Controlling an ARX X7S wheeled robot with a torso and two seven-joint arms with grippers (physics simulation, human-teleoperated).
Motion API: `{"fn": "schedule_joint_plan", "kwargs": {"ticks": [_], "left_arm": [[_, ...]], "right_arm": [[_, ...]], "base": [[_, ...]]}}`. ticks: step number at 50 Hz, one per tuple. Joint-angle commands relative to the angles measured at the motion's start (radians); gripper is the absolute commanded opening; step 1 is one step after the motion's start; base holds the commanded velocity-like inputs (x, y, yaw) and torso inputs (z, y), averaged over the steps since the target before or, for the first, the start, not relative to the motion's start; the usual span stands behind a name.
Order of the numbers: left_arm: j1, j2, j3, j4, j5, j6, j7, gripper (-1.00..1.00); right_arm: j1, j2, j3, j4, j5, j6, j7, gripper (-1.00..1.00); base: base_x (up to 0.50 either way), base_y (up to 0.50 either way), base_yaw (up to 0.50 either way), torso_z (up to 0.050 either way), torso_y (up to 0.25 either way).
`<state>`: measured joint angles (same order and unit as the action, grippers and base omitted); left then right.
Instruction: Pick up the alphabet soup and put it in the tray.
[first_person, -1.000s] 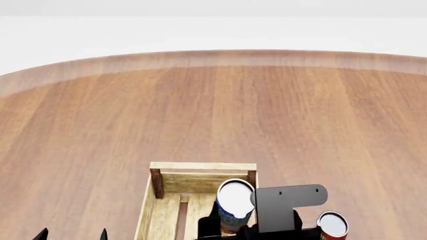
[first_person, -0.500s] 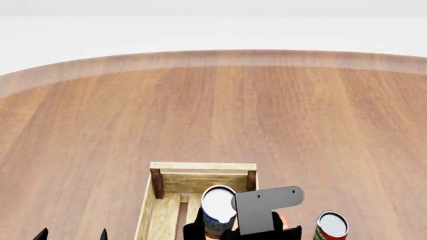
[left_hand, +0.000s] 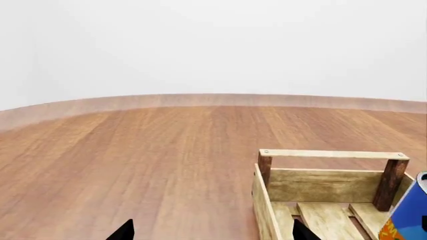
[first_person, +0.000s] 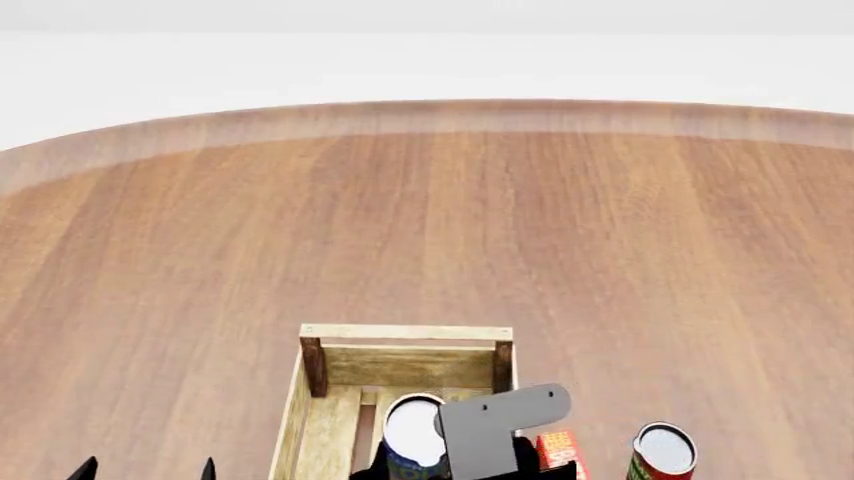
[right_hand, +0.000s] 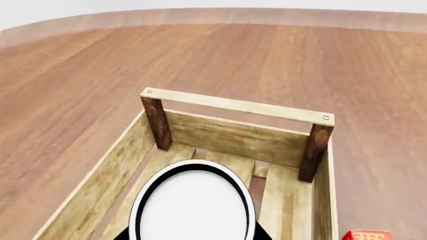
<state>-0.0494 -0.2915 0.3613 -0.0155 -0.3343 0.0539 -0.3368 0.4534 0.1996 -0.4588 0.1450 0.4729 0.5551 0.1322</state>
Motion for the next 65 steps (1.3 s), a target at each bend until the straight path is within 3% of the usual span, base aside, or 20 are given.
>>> {"fn": "schedule_joint_plan", "kwargs": {"ticks": [1, 65], "left_arm": [[-0.001, -0.002, 0.003, 0.002, -0.004, -0.002, -0.002, 1.0], [-0.003, -0.013, 0.018, 0.004, -0.019, 0.004, -0.012, 1.0]], "right_arm": [[0.019, -0.019, -0.032, 0.078, -0.042, -0.046, -0.038, -1.0], [0.056, -0.064, -0.08, 0.291, -0.029, -0.128, -0.075, -1.0]], "base": [[0.0, 0.0, 0.0, 0.0, 0.0], [0.0, 0.0, 0.0, 0.0, 0.001]]}}
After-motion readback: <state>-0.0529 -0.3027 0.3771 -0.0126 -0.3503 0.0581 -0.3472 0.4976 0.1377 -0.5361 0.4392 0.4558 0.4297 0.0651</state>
